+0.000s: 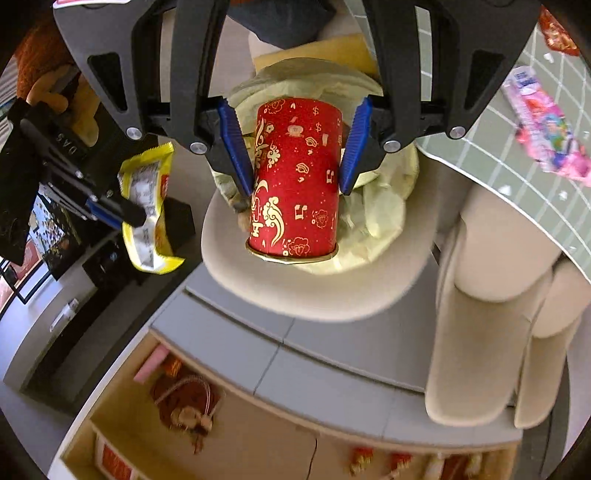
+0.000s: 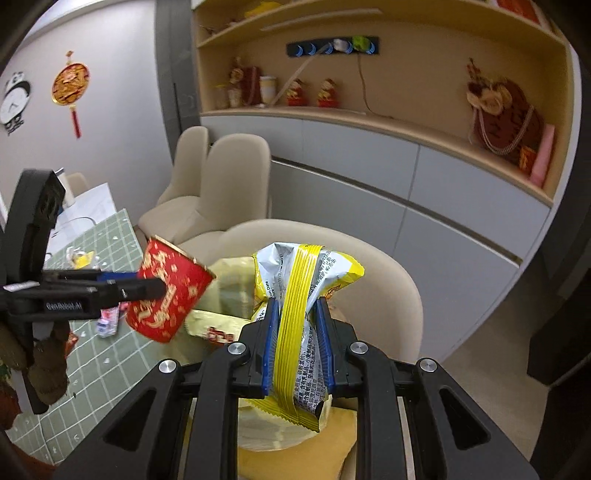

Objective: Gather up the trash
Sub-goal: 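Carry the red cup and yellow-white wrapper over the yellow trash bag, then open left tool to drop the red cup while right tool drops the wrapper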

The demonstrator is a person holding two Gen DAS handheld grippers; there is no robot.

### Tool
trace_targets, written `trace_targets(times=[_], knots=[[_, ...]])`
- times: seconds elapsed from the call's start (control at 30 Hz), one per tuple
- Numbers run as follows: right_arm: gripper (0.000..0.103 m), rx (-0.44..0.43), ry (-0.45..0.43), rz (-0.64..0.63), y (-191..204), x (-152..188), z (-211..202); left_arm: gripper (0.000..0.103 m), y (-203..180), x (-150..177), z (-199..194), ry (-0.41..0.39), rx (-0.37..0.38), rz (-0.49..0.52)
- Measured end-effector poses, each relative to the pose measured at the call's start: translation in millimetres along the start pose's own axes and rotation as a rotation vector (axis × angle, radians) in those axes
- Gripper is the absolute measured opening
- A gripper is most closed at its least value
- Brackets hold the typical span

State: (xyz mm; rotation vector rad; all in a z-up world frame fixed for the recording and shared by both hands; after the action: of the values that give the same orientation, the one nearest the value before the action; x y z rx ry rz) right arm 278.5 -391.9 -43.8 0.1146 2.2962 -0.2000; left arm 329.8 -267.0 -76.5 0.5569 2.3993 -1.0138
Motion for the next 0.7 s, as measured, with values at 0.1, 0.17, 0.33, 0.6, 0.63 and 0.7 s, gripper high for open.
trace_targets(times=[0.1, 0.17, 0.33, 0.6, 0.63, 0.7], knots=[[0.020, 0.002, 0.020, 0.023, -8.8, 3.5, 14.1, 0.046, 5.4, 0.3, 24.5, 0.043, -0.003, -0.006], [0.020, 0.001, 0.041, 0.037, -12.8, 7.2, 25.1, 0.046, 9.5, 1.1, 42.0, 0.070, 0.005, -0.019], [0.020, -0.009, 0.095, 0.062, -13.4, 17.0, 52.5, 0.049, 16.6, 2.0, 75.2, 0.142, 0.029, -0.035], [0.020, -0.096, 0.145, 0.099, 3.1, 15.3, 84.9, 0.050, 24.0, -6.8, 64.9, 0.126, 0.039, -0.042], [0.020, -0.119, 0.141, 0.104, 9.4, 13.3, 85.3, 0.050, 25.4, -9.3, 59.3, 0.109, 0.047, -0.049], [0.020, -0.147, 0.126, 0.099, 19.4, 9.8, 85.1, 0.051, 29.5, -14.6, 46.2, 0.074, 0.054, -0.062]])
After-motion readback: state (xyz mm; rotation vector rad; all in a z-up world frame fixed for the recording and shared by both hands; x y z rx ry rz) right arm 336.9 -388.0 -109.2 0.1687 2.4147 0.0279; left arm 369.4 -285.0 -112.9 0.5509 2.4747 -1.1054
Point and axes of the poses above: each gripper's, at about its wrist camera, not at the fingertips, and z roughly the way its jaws point, y to its left, x to its underside, the point moved 10 cm from there along z, roughly the way its jaws point, and after that the axes turned 13 degrees about x, right-handed, at the moved point
